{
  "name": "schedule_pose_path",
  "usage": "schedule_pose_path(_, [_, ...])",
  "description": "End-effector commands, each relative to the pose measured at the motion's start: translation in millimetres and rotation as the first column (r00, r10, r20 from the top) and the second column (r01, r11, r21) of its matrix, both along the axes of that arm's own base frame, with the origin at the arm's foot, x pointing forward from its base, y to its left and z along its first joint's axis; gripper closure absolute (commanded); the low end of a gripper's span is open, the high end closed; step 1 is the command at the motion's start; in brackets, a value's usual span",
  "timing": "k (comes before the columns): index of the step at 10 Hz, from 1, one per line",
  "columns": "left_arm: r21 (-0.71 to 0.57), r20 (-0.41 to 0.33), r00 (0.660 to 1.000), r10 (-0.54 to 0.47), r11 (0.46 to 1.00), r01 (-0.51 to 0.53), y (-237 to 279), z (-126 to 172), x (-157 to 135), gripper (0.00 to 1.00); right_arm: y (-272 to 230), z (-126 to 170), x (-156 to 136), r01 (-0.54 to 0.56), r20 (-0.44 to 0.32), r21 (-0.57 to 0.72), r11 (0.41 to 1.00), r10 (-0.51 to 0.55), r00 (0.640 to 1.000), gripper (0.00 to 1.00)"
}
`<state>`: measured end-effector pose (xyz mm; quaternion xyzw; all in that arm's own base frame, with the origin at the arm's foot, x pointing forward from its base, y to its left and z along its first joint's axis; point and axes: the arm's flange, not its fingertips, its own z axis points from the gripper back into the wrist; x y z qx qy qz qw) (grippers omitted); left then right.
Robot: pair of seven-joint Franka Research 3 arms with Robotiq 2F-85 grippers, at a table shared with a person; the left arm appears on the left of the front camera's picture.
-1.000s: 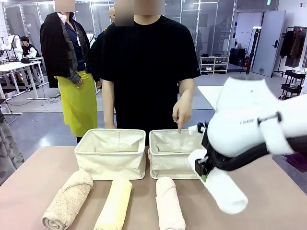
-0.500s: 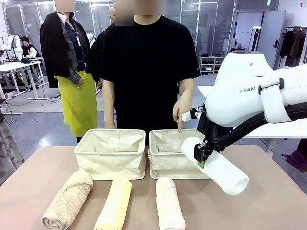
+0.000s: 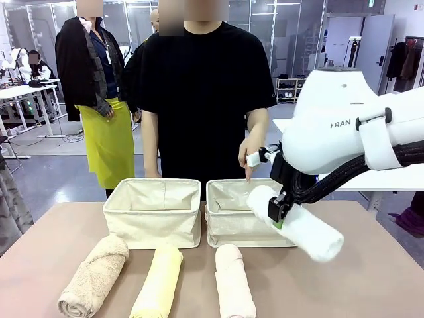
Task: Divide the towels into two baskets.
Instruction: Pick up one hotel-folded towel and place it in the Fabric basket indicated by the person.
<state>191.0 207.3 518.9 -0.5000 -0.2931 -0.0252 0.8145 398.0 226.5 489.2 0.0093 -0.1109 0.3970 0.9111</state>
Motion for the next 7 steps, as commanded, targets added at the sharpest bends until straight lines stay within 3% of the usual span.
schedule_pose_path(1, [-0.011, 0.008, 1.000, -0.004, 1.000, 0.004, 0.8, 2.4, -2.5, 0.00, 29.2, 29.7, 41.9, -0.296, 0.033, -0.045, 0.954, 0.298, 0.954, 0.58])
schedule_pose_path(2, [-0.011, 0.008, 1.000, -0.004, 1.000, 0.004, 0.8, 2.4, -2.5, 0.00, 47.6, 39.6, 58.4, -0.371, 0.044, -0.112, 0.922, 0.378, 0.925, 0.58])
schedule_pose_path(3, [-0.011, 0.008, 1.000, -0.004, 1.000, 0.004, 0.8, 2.4, -2.5, 0.00, 67.4, 43.7, 77.2, -0.513, 0.033, -0.163, 0.843, 0.524, 0.851, 0.58])
schedule_pose_path(4, [-0.011, 0.008, 1.000, -0.004, 1.000, 0.004, 0.8, 2.4, -2.5, 0.00, 83.7, 40.9, 97.5, -0.539, 0.049, -0.260, 0.801, 0.568, 0.821, 0.58])
schedule_pose_path(7, [-0.011, 0.008, 1.000, -0.004, 1.000, 0.004, 0.8, 2.4, -2.5, 0.00, 104.6, 10.9, 151.4, -0.659, -0.008, -0.315, 0.683, 0.692, 0.722, 0.58])
